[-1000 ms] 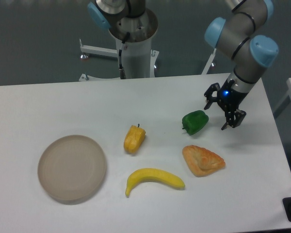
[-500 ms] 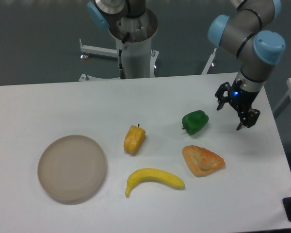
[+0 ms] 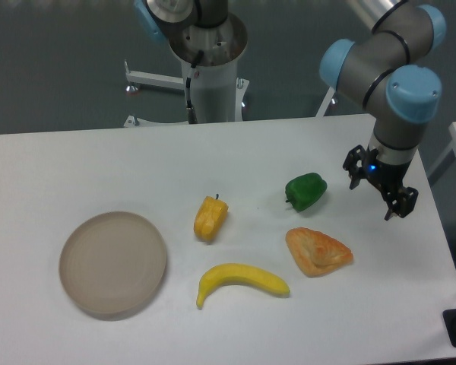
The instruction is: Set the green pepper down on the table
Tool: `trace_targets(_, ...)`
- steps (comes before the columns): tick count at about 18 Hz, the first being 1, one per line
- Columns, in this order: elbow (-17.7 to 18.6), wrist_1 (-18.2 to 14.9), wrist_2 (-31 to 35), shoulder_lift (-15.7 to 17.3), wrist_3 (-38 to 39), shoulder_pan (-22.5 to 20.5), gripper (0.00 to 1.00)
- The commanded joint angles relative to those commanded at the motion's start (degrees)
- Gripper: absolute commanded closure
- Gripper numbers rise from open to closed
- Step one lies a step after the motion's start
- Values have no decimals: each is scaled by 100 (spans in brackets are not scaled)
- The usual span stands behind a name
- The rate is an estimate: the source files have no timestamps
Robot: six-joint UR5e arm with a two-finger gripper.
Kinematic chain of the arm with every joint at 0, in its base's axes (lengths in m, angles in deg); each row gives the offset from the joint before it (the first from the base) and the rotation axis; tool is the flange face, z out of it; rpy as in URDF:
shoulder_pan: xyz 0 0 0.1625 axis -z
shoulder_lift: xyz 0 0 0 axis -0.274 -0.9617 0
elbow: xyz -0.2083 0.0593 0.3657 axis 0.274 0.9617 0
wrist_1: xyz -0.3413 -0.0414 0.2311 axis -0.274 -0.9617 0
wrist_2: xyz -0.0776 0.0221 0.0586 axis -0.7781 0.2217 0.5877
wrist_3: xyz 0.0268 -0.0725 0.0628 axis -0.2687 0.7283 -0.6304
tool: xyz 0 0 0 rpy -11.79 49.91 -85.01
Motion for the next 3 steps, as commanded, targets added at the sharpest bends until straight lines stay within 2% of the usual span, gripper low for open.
trace_targets(3,-158,0,35,-105,18,96,0)
